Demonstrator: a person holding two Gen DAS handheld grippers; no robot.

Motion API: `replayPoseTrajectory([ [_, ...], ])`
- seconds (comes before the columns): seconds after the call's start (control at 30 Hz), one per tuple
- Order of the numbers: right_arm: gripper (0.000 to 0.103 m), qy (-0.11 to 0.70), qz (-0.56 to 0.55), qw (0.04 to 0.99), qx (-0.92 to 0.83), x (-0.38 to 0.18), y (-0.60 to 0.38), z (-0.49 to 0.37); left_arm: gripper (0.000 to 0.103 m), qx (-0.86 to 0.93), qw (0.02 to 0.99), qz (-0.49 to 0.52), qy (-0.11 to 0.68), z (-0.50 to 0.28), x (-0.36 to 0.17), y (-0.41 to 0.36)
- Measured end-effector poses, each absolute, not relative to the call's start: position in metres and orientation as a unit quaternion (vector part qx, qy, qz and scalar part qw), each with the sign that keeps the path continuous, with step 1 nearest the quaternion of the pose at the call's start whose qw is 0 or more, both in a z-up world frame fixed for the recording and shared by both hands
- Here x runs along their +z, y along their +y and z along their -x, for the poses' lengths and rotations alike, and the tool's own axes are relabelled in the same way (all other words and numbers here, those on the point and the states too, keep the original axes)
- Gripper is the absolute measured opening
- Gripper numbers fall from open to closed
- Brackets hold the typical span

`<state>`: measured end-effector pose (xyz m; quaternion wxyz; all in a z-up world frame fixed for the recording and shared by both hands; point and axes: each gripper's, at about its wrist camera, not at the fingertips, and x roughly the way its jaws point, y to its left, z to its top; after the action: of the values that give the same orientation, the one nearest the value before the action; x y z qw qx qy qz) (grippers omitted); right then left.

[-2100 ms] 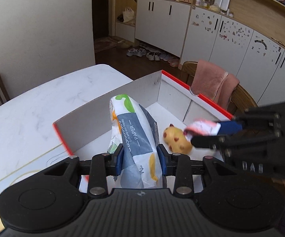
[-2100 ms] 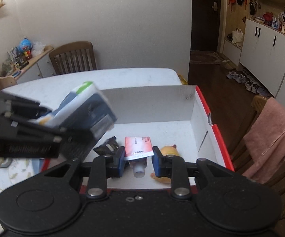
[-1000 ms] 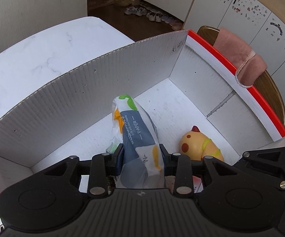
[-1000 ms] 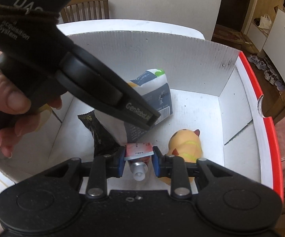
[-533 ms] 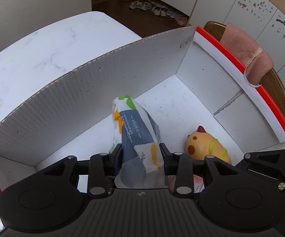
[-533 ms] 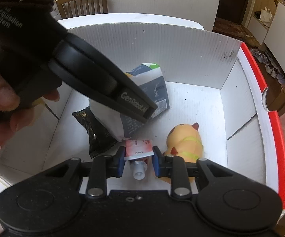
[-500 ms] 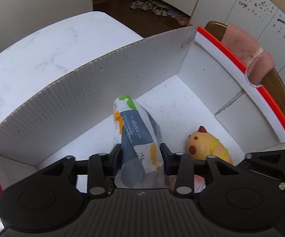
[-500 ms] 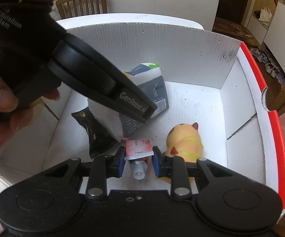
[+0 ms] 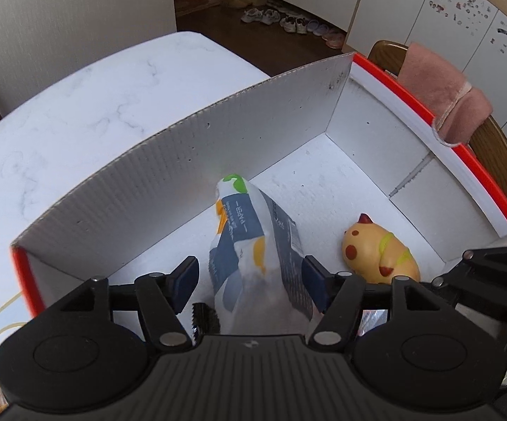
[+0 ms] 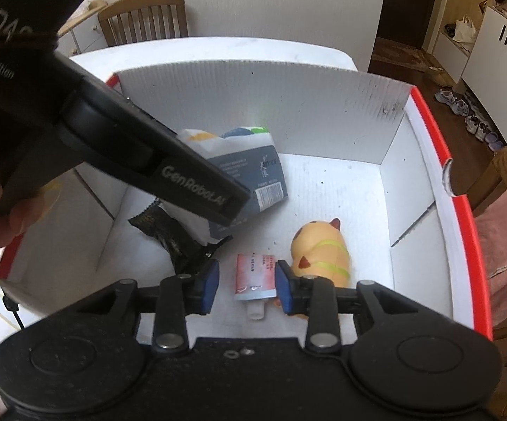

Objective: Organize objects
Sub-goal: 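Lower both tools into the box and open them to release the items, then withdraw both tools from the box toward the remaining table items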

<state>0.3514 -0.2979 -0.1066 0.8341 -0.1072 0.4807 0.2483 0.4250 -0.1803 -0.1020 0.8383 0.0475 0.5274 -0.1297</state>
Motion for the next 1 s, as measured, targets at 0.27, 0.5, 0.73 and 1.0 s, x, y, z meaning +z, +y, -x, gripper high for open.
replayPoseTrajectory([
  [0.27, 0.039, 0.455, 0.092, 0.849, 0.253, -0.080, -0.305, -0.336, 0.064, -0.139, 0.855, -0.041, 0.497, -0.394, -0.074, -0.166],
  [0.5, 0.040, 0.431, 0.073, 0.862, 0.257, -0.052, -0.306, -0.315, 0.064, -0.147, 0.876, -0.023, 0.458, -0.361, -0.042, -0.150],
  [0.73, 0.043, 0.411, 0.047, 0.871, 0.263, -0.027, -0.297, -0.290, 0.064, -0.157, 0.894, -0.012, 0.419, -0.320, -0.013, -0.128],
  [1.0, 0.046, 0.401, 0.027, 0.877, 0.265, -0.017, -0.270, -0.260, 0.064, -0.142, 0.908, 0.004, 0.394, -0.268, 0.001, -0.077],
])
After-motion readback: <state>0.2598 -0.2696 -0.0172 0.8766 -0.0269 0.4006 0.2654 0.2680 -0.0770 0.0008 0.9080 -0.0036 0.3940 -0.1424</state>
